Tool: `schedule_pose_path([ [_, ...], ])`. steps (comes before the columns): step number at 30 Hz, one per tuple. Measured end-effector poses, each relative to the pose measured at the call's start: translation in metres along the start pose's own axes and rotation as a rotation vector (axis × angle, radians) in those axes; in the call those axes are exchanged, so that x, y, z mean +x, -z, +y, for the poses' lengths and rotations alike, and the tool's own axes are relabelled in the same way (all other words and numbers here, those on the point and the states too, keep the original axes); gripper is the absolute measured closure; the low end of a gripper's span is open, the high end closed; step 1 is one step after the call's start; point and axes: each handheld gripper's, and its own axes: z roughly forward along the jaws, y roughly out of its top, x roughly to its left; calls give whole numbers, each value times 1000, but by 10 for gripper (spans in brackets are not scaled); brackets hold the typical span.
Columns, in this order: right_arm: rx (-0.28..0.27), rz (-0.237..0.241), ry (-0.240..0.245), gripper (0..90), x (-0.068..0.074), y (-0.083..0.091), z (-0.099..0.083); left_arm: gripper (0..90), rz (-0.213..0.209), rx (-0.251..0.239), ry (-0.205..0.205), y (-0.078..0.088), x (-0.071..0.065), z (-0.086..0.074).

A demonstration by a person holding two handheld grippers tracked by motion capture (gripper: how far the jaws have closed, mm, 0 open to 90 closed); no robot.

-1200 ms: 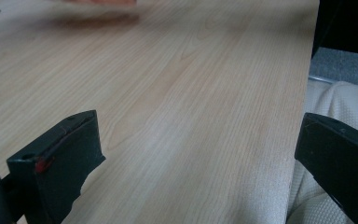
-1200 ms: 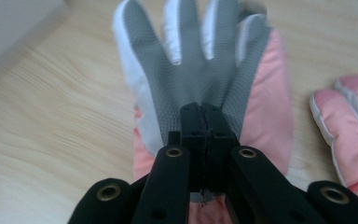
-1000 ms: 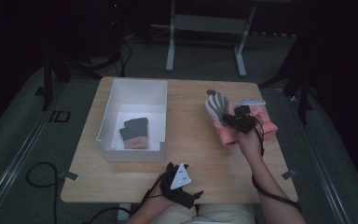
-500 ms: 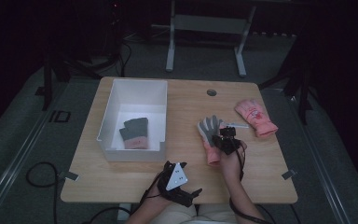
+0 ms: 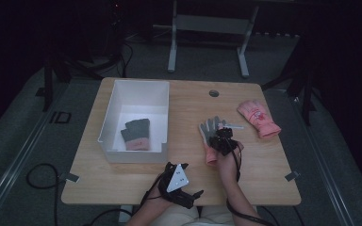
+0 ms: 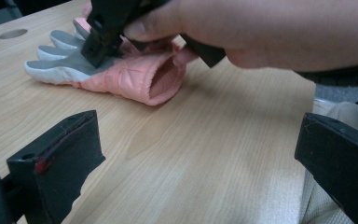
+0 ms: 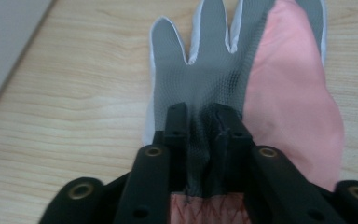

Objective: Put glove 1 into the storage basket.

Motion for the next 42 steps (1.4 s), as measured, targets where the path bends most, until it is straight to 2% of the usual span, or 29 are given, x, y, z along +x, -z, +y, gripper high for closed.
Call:
schedule_pose_path([
  [1, -20, 17, 8, 676, -2, 8, 2, 2, -1, 5, -3, 0, 0, 0],
  [2, -20, 17, 8, 676, -2, 8, 2, 2, -1, 5, -3, 0, 0, 0],
  [3, -55, 35, 22, 693, -4, 18, 5, 2, 10, 12, -7, -1, 0, -1],
  [4, -69, 55, 26, 694, -7, 23, 6, 2, 10, 12, -7, -1, 0, -1],
  [5, -88, 82, 49, 693, -11, 30, 10, 2, 2, 12, 4, -2, 2, -2],
  [6, -88, 82, 49, 693, -11, 30, 10, 2, 2, 12, 4, -2, 2, -2],
  [7, -130, 85, 148, 685, -22, 43, 16, 2, -2, 13, 3, -1, 3, -2],
  [8, -130, 85, 148, 685, -22, 43, 16, 2, -2, 13, 3, -1, 3, -2],
  [9, -167, 101, 211, 677, -35, 51, 18, 2, -3, 5, 1, -1, 3, -2],
  [10, -175, 99, 230, 677, -42, 54, 18, 2, -5, 4, 2, 0, 2, -2],
  [11, -186, 101, 253, 675, -55, 57, 19, 2, -7, 3, 1, -1, 2, -2],
  [13, -189, 80, 255, 676, -77, 60, 20, 2, -7, -2, 4, -2, 2, -2],
  [14, -189, 80, 255, 676, -77, 60, 20, 2, -7, -2, 4, -2, 2, -2],
  [15, -201, 60, 260, 675, -99, 63, 21, 2, -8, -7, 1, -3, 1, -2],
  [16, -201, 60, 260, 675, -99, 63, 21, 2, -8, -7, 1, -3, 1, -2],
  [17, -206, 38, 251, 672, -121, 64, 25, 2, -9, -5, 3, -4, 1, -2],
  [19, -203, 36, 216, 672, -140, 65, 31, 2, 10, 6, -4, -5, 1, -2],
  [20, -203, 36, 216, 672, -140, 65, 31, 3, 10, 6, -4, -5, 1, -2],
  [21, -202, 24, 198, 671, -157, 64, 39, 2, 17, 9, 0, -5, 3, -4],
  [22, -202, 24, 198, 671, -157, 64, 39, 3, 17, 9, 0, -5, 3, -4],
  [23, -194, 14, 203, 667, -170, 60, 48, 2, 20, 5, 4, -4, 3, -4],
  [24, -194, 14, 203, 667, -170, 60, 48, 2, 20, 5, 4, -4, 3, -4],
  [25, -192, -4, 199, 650, -182, 56, 56, 2, 19, 2, 7, -3, 3, -4],
  [28, -196, -17, 182, 610, -190, 50, 62, 3, 20, -1, 4, -2, 2, -5],
  [30, -175, -47, 209, 611, -198, 39, 68, 2, 22, -8, 6, 0, 2, -6],
  [33, -148, -54, 218, 596, -207, 23, 76, 3, 21, -11, 14, 1, 1, -7],
  [35, -140, -41, 225, 555, -213, 13, 80, 3, 19, -17, 9, 3, 0, -7],
  [37, -119, -58, 248, 545, -220, 3, 83, 3, 18, -21, 11, 5, 0, -8],
  [42, -89, -56, 242, 543, -232, -12, 87, 3, 22, -21, 20, 6, 0, -9],
])
